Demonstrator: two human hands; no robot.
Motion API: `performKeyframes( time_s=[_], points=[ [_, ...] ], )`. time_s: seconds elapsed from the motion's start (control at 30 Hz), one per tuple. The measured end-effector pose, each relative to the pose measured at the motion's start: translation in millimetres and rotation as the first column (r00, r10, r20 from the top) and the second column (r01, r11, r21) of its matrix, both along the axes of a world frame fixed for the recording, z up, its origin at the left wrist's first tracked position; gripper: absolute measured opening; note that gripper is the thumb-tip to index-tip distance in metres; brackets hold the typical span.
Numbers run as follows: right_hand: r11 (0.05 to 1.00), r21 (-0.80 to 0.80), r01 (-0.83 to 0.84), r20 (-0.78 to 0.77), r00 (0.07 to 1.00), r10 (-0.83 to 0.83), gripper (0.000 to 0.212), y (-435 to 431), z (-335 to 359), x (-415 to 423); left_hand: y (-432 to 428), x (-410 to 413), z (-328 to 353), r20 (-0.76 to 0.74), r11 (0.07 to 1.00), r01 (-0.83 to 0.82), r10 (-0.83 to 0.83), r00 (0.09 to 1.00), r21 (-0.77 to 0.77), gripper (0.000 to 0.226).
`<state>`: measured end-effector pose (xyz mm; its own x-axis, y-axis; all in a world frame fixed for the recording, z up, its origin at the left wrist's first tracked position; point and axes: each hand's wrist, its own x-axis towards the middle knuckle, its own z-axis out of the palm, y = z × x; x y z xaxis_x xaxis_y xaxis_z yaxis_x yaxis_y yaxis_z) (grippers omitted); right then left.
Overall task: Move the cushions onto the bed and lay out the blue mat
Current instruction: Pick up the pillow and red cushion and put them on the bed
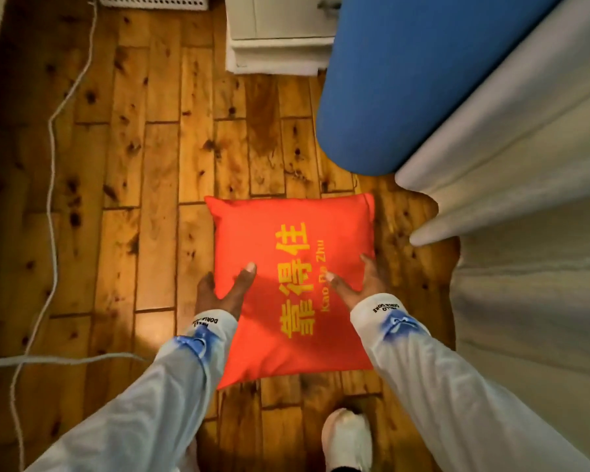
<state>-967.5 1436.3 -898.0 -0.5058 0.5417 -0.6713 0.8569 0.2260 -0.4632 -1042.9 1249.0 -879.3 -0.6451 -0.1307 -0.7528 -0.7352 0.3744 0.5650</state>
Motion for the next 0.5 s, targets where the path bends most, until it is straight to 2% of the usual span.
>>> performKeyframes(
  time_s=[0.1,0.2,0.27,0.33,0.4,0.43,0.5],
  points=[
    [0.976,-0.015,0.219,-0.055,0.974,-0.219,0.075,18.4,-59.4,3.7,0.4,-12.1,-64.2,-0.062,0.998,0.001,-0.005,0.998,-0.064,0.124],
    [0.960,0.021,0.278,-0.147,0.951,-0.272,0.071,41.7,-103.4,7.8,-7.5,-24.4,-119.5,-0.066,0.997,-0.053,0.049,0.997,-0.057,0.114],
    [0.952,-0.007,0.307,-0.136,0.942,-0.305,0.077,44.0,-122.3,7.6,-12.2,-23.5,-146.5,-0.049,0.998,-0.037,0.035,0.998,-0.048,0.106],
    [0.934,-0.038,0.355,-0.082,0.930,-0.357,0.089,29.1,-128.5,9.6,-14.9,-17.7,-152.7,-0.003,0.998,0.007,-0.008,1.000,-0.066,0.105],
    [0.932,-0.047,0.358,-0.044,0.932,-0.360,0.117,19.6,-113.0,13.7,-15.3,-15.8,-141.6,0.035,0.998,0.014,-0.012,0.999,-0.067,0.116],
    [0.928,-0.073,0.367,-0.019,0.929,-0.369,0.125,17.7,-99.4,13.0,-16.6,-17.6,-131.2,0.043,0.999,0.005,-0.002,0.999,-0.051,0.120],
    [0.906,-0.139,0.399,0.022,0.916,-0.400,0.109,17.2,-74.6,11.7,-21.4,-22.1,-105.4,0.030,0.999,-0.024,0.025,0.999,-0.031,0.113]
  ],
)
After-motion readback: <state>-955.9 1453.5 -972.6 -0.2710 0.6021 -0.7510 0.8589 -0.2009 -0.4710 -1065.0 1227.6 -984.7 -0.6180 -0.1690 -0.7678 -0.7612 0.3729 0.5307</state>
